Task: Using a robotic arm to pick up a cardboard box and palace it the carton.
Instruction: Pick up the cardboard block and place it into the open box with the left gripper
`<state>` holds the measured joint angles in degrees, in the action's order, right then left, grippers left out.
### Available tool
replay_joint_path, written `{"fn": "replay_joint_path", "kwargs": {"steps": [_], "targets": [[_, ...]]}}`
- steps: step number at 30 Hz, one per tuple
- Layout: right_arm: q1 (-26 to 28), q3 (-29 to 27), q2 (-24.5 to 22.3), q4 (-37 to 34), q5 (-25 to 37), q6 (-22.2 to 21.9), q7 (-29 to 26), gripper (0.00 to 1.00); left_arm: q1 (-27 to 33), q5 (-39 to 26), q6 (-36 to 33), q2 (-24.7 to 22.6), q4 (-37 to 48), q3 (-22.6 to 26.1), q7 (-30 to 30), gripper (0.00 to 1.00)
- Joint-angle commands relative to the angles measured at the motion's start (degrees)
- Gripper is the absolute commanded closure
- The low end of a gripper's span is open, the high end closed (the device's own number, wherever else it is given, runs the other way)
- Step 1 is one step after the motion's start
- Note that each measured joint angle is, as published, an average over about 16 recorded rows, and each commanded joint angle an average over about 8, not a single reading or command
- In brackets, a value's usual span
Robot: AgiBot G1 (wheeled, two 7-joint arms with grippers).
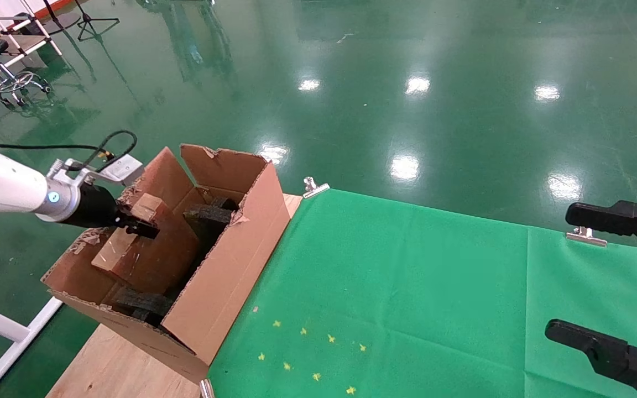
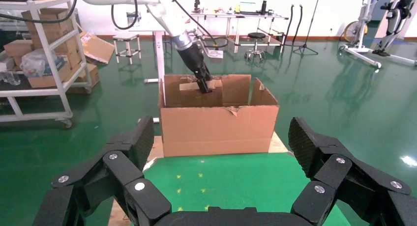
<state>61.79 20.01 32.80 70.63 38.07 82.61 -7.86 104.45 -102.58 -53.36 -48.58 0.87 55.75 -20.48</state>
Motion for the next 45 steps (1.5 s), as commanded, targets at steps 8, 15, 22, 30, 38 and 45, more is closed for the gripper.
{"fn": "replay_joint_path", "kwargs": {"steps": [8, 15, 22, 30, 38, 45], "targets": [[0.0, 0.0, 0.0, 0.0, 0.0, 0.0, 0.0, 0.00, -4.2, -0.3, 3.2, -1.4, 0.4, 0.2, -1.3, 1.00], [0.0, 0.0, 0.0, 0.0, 0.0, 0.0, 0.0, 0.00, -7.3, -0.1, 5.4, -2.6, 0.6, 0.1, -3.1, 1.00], [0.0, 0.0, 0.0, 0.0, 0.0, 0.0, 0.0, 0.00, -9.6, 0.3, 7.3, -3.4, 0.4, -0.2, -4.8, 0.96], [0.0, 0.0, 0.0, 0.0, 0.0, 0.0, 0.0, 0.00, -10.8, 1.3, 9.0, -3.6, 0.2, -1.1, -6.1, 0.00], [0.0, 0.0, 0.0, 0.0, 0.0, 0.0, 0.0, 0.00, -10.9, 1.4, 9.0, -3.5, 0.2, -1.1, -6.0, 0.00], [0.0, 0.0, 0.0, 0.0, 0.0, 0.0, 0.0, 0.00, -10.9, 1.2, 8.4, -3.5, 0.3, -0.9, -5.8, 0.00]]}}
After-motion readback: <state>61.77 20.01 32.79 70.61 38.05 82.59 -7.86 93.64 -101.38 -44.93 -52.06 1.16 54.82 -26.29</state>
